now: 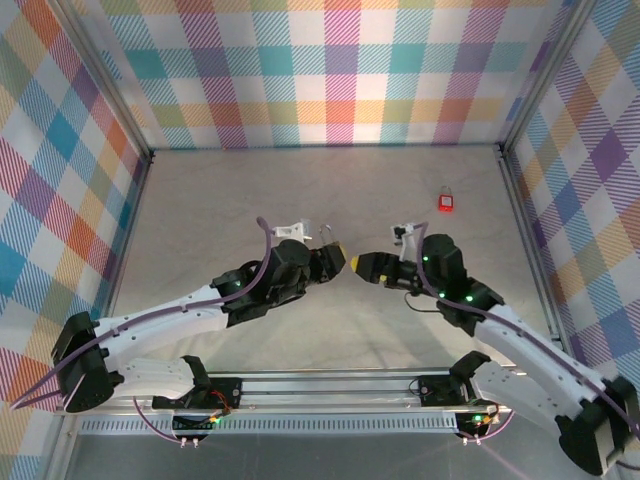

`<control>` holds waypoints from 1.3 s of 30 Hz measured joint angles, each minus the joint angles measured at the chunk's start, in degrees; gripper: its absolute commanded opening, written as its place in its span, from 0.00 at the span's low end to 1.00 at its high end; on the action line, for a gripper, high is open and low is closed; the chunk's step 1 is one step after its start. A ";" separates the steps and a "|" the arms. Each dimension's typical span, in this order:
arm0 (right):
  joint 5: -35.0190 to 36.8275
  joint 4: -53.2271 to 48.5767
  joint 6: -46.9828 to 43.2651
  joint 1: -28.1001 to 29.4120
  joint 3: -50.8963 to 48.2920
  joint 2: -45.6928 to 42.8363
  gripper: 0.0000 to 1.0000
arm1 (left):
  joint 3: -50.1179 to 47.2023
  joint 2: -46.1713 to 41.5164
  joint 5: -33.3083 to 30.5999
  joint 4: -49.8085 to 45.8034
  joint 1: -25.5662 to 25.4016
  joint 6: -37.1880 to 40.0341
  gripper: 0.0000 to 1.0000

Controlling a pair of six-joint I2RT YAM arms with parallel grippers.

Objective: Unlock with the key

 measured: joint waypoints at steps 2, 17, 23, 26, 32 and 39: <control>1.31 -7.34 -2.54 -1.31 1.36 -4.13 0.79 | 1.05 -0.02 -1.36 -5.77 -0.22 6.19 0.00; -9.07 -7.50 -9.84 -3.74 6.14 7.26 0.58 | 1.03 2.69 -2.86 -10.86 -7.54 29.11 0.00; -11.50 -3.19 -8.79 -3.74 3.67 7.37 0.46 | 1.03 3.61 -1.86 -8.83 -8.07 30.32 0.00; -11.52 -2.10 -8.59 -3.74 3.56 7.58 0.44 | 1.03 4.52 -1.49 -8.41 -8.55 30.51 0.00; -10.45 -2.69 -8.66 -3.74 3.26 5.66 0.49 | 1.03 4.57 -1.70 -7.91 -9.11 30.51 0.00; -11.69 -2.47 -8.72 -3.67 2.89 3.61 0.44 | 1.03 4.57 -1.57 -7.21 -9.11 30.51 0.00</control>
